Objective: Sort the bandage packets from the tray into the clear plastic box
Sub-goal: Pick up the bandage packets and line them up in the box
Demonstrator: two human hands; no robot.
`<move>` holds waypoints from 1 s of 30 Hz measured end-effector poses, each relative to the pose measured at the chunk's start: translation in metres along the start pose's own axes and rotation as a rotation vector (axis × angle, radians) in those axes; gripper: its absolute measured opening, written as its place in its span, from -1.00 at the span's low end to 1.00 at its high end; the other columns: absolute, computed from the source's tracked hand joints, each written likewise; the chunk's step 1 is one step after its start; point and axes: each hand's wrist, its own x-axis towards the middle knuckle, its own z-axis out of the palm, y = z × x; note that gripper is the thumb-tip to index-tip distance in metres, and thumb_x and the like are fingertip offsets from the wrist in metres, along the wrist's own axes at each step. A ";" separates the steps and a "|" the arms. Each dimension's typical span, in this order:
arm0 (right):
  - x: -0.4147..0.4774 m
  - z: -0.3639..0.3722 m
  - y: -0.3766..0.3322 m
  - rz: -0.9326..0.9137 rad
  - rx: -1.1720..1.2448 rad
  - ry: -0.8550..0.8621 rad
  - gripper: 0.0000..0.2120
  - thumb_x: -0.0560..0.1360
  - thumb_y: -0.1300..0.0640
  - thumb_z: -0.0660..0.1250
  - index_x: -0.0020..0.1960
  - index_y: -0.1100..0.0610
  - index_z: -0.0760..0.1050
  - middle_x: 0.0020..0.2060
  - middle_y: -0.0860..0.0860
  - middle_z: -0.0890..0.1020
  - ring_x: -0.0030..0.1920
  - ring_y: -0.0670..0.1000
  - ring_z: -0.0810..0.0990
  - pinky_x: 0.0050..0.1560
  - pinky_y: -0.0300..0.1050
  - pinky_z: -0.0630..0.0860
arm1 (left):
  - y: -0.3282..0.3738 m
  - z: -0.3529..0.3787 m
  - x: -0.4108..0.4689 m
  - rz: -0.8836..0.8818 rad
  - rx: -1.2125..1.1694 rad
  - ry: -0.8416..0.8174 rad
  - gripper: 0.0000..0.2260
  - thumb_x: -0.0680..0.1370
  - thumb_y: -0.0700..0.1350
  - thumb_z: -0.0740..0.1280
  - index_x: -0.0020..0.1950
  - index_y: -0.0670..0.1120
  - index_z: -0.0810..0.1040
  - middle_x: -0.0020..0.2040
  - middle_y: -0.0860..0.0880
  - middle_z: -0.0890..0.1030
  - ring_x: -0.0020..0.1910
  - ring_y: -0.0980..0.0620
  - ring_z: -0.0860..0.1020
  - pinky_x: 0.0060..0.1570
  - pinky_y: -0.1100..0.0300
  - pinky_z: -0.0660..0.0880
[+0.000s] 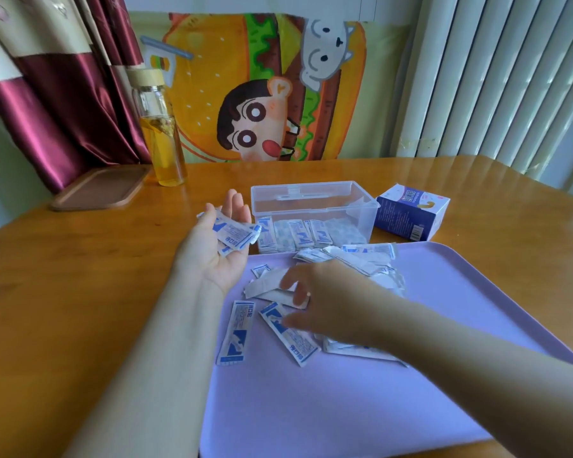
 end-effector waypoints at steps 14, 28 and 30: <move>0.044 -0.009 -0.015 -0.028 -0.185 -0.443 -0.62 0.43 0.02 0.41 0.18 0.15 0.48 -0.07 0.07 0.69 -0.20 -0.03 0.56 -0.27 -0.22 0.37 | 0.009 -0.005 -0.001 0.022 0.051 0.168 -0.79 0.61 0.06 0.19 0.06 -0.05 0.49 -0.14 0.07 0.59 -0.39 0.24 0.56 -0.43 0.31 0.43; 0.076 0.010 -0.038 0.094 0.067 -0.570 -0.66 0.45 0.10 0.41 0.16 0.25 0.55 -0.44 -0.04 0.59 -0.48 -0.14 0.48 -0.43 -0.41 0.38 | 0.018 -0.007 0.001 0.163 0.322 0.177 -0.88 0.63 0.04 0.14 -0.03 0.07 0.42 -0.09 0.22 0.61 0.09 0.14 0.42 0.31 0.04 0.22; 0.078 0.008 -0.042 0.092 0.036 -0.584 -0.78 0.44 0.10 0.42 0.00 0.22 0.59 -0.42 -0.01 0.58 -0.48 -0.12 0.46 -0.40 -0.36 0.36 | 0.017 -0.006 0.001 0.158 0.335 0.141 -0.89 0.63 0.03 0.14 -0.02 0.07 0.43 -0.09 0.22 0.61 0.06 0.15 0.45 0.25 0.05 0.24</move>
